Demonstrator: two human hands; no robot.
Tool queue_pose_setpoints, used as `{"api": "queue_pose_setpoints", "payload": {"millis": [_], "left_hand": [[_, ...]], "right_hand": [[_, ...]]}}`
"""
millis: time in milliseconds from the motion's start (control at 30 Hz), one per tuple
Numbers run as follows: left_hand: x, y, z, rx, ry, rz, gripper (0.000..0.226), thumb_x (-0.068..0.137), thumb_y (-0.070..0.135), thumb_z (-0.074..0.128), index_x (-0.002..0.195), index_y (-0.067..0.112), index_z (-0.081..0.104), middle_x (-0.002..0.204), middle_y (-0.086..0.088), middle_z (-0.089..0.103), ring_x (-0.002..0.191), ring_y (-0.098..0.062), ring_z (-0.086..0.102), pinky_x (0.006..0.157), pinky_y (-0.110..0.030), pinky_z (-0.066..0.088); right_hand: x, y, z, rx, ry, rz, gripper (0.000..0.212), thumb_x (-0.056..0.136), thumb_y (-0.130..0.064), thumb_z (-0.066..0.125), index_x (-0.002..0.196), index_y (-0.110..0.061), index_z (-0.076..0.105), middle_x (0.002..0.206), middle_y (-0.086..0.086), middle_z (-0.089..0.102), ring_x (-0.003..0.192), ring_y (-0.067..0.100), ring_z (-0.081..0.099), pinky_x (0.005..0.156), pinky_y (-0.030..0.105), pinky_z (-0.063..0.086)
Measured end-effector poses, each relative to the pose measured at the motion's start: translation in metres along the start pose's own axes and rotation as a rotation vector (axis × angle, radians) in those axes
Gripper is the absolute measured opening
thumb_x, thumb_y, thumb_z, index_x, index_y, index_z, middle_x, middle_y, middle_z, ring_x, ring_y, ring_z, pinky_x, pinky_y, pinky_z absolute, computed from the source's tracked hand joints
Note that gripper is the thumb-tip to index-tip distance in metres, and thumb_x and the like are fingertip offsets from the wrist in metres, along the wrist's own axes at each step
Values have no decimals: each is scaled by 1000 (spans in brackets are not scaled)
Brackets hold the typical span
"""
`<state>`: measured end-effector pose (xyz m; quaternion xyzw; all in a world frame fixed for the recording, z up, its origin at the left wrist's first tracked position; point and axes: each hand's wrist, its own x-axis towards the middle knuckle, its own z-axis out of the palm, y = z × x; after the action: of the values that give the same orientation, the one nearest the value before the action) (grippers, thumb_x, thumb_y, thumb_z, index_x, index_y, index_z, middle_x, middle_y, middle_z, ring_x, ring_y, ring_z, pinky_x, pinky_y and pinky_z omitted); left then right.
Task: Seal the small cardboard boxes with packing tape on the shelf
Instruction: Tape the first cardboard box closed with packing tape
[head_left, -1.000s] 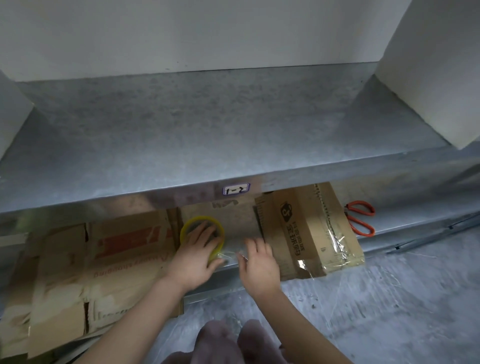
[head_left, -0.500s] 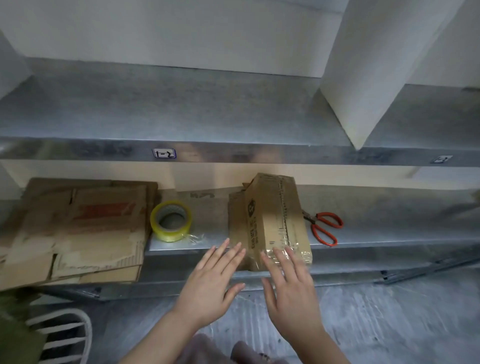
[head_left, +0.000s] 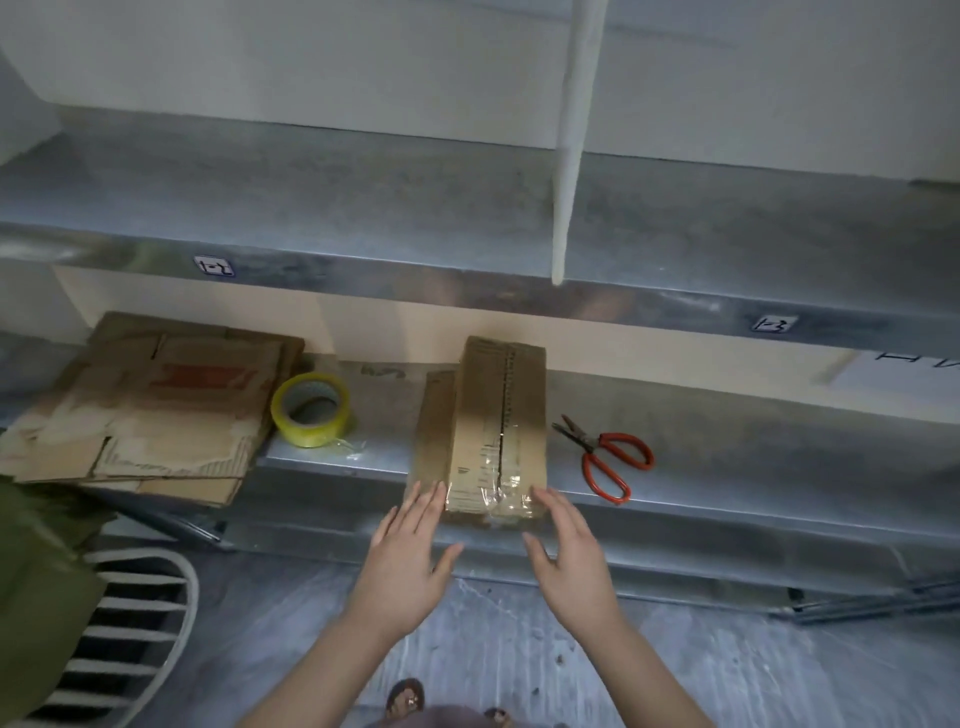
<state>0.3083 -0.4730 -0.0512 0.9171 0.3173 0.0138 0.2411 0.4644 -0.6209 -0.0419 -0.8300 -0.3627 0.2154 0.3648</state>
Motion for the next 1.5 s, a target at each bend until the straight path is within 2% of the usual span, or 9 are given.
{"api": "queue_pose_setpoints", "payload": {"millis": [200,367,533,700,800,1167,1300,1400,1500], "left_hand": [[10,0,-2,-424,-22,-158,66,90,56,55,147,31,35,147,13,40,134,-5,38,108,-26,33],[35,8,-8,-294,80,-181,36,86,40,70,114,22,55,114,8,64,102,-6,60,82,-19,44],[46,12,-3,-159,123,-193,32,89,28,67,114,17,51,108,3,68,96,-15,65,74,-25,46],[46,-1,-20,-158,-33,-73,67,87,15,65,138,38,27,116,0,67,103,-18,65,84,-32,53],[57,-13,-46,-118,-209,95,88,86,-2,51,137,63,20,117,-2,65,107,-16,63,84,-30,53],[74,-19,-32,-117,-180,179,78,79,25,78,131,64,36,93,20,59,81,12,54,78,-4,41],[66,-20,-19,-140,-132,139,83,81,32,76,129,74,22,121,12,57,103,-1,55,93,-19,46],[58,-9,-9,-228,-28,123,77,90,26,67,131,72,21,153,19,22,130,-2,37,111,-29,37],[54,-1,-3,-369,23,93,73,93,13,59,137,63,28,155,25,3,141,-6,23,115,-34,29]], "right_hand": [[16,5,-4,221,40,5,57,79,-2,73,121,-38,58,124,-20,53,115,-2,54,101,19,45],[29,7,2,225,91,27,53,77,-9,80,107,-46,57,116,-21,50,104,4,59,88,20,52],[33,4,13,103,161,4,49,80,-13,79,110,-43,54,114,-25,45,96,1,62,82,22,55],[41,16,-11,97,-52,-9,77,77,19,53,108,-52,50,122,-22,47,111,-1,55,90,15,50],[55,21,-32,10,-166,-71,68,79,15,61,109,-45,54,122,-14,53,108,-3,55,90,10,46],[59,27,-27,53,-109,-97,58,74,-8,82,107,-47,55,119,-17,54,112,-8,50,94,9,43],[53,27,-20,158,-48,-51,53,72,-13,85,108,-44,61,119,-13,56,105,-1,60,89,14,50],[50,25,-7,164,57,-50,45,76,-14,82,110,-37,64,119,-16,61,105,0,62,86,11,49],[48,17,0,81,112,-37,50,80,-17,79,109,-49,55,118,-24,60,103,-2,63,80,6,47]]}}
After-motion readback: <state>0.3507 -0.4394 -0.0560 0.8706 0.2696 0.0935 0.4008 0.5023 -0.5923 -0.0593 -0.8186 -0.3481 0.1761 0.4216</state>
